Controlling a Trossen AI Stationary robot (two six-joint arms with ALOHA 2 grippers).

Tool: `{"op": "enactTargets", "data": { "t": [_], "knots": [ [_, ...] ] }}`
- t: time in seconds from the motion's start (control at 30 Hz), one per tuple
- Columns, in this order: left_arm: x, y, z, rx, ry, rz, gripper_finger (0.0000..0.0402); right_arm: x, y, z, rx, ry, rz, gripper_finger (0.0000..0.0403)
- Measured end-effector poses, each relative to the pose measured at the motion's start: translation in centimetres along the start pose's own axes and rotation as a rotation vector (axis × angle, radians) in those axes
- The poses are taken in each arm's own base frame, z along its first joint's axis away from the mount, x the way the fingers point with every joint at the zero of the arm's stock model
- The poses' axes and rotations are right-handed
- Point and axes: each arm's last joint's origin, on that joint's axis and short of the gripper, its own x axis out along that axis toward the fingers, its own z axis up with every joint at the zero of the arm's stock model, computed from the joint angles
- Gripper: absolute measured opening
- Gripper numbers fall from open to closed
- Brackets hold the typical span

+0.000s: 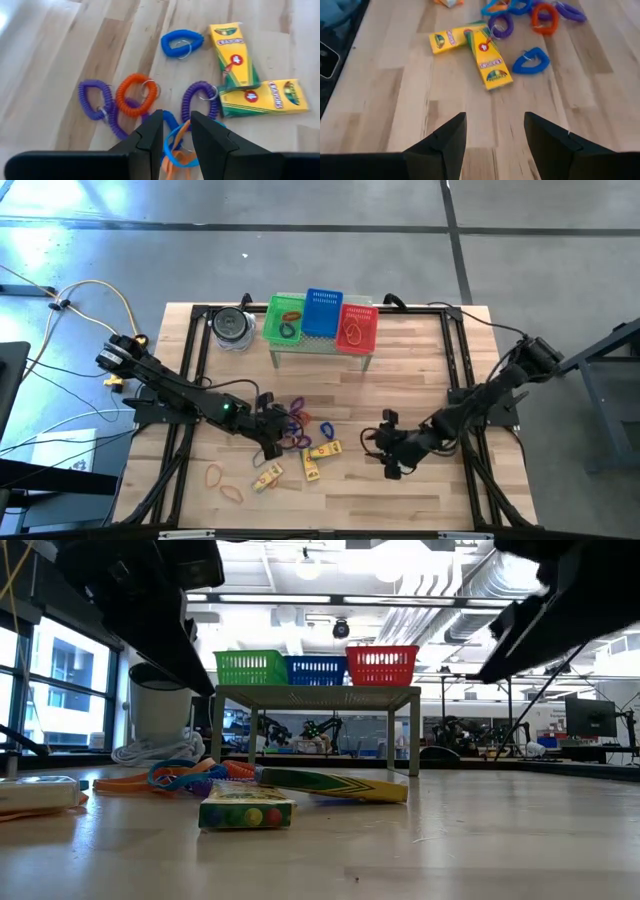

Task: Pick & Place Office Desk Supplies
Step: Put the yellow crayon box into the blue bin on the shelf

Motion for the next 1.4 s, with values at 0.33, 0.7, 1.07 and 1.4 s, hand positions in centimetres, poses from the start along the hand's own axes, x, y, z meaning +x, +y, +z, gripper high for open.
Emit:
{"op": "enactTargets", "data": {
  "t": [0.33, 0.7, 1.07, 1.4],
  "knots": [
    [0.1, -0.3, 0.3, -0.03, -0.023, -0.039, 0.0093, 1.1, -3.9, -3.4, 0.132, -0.195, 0.017, 0.0187],
    [0.2, -0.2, 0.8, -0.041, -0.06, -0.049, 0.0093, 0.9, -3.2, -3.6, 0.059, -0.196, 0.046, 0.0188],
    [0.1, -0.4, 0.9, -0.064, -0.072, -0.062, 0.0093, 1.1, -3.7, -3.5, 0.054, -0.19, 0.026, 0.0292],
    [0.1, -0.4, 0.9, -0.125, -0.069, -0.065, 0.0093, 1.1, -3.5, -3.9, 0.056, -0.104, 0.151, 0.0372]
  ]
}}
